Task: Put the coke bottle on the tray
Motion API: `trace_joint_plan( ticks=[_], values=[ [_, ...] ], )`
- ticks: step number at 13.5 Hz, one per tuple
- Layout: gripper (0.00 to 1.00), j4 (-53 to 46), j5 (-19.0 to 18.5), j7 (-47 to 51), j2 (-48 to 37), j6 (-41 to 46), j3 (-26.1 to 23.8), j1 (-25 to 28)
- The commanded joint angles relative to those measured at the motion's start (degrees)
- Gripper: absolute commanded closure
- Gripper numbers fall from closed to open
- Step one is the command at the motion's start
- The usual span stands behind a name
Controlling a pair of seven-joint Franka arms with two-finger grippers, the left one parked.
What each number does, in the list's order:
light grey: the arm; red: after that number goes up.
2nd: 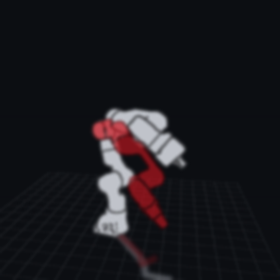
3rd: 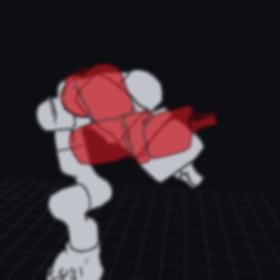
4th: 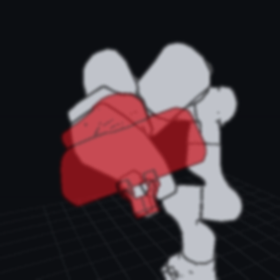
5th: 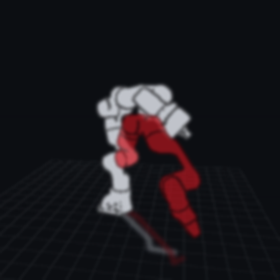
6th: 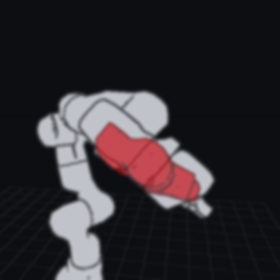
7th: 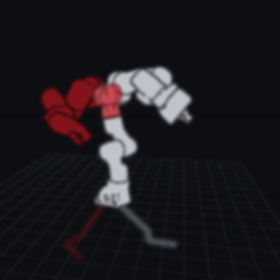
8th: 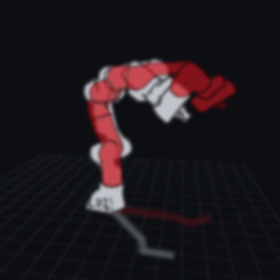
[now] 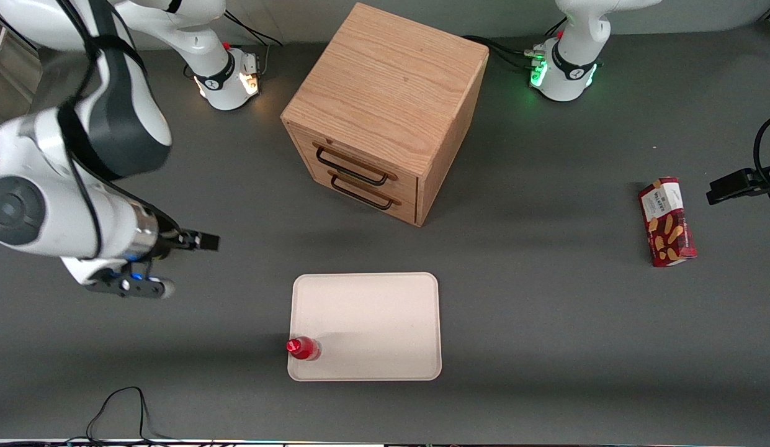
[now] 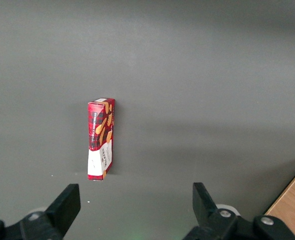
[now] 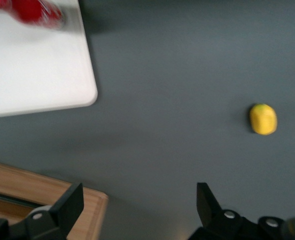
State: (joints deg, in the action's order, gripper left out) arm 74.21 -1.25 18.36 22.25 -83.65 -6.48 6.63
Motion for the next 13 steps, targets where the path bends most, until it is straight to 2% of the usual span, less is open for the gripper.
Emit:
trace_joint_plan(
  ticks=[1, 4, 7, 9, 11, 13],
  values=[
    [0.00, 19.7, -0.2, -10.2, -15.7, -4.3, 3.9, -0.3],
    [0.00, 24.9, -0.2, -18.9, -23.2, -3.5, 8.1, -0.5],
    [0.00, 21.2, 0.7, -19.1, -22.1, -2.3, 6.8, -4.7],
    [0.00, 18.6, 2.4, -19.0, -20.6, -2.1, 7.2, -3.9],
    [0.00, 18.3, 2.4, -19.1, -20.5, -1.3, 7.5, -3.2],
    [0.00, 17.6, 2.8, -19.1, -20.5, -1.2, 11.1, -0.2]
  ],
)
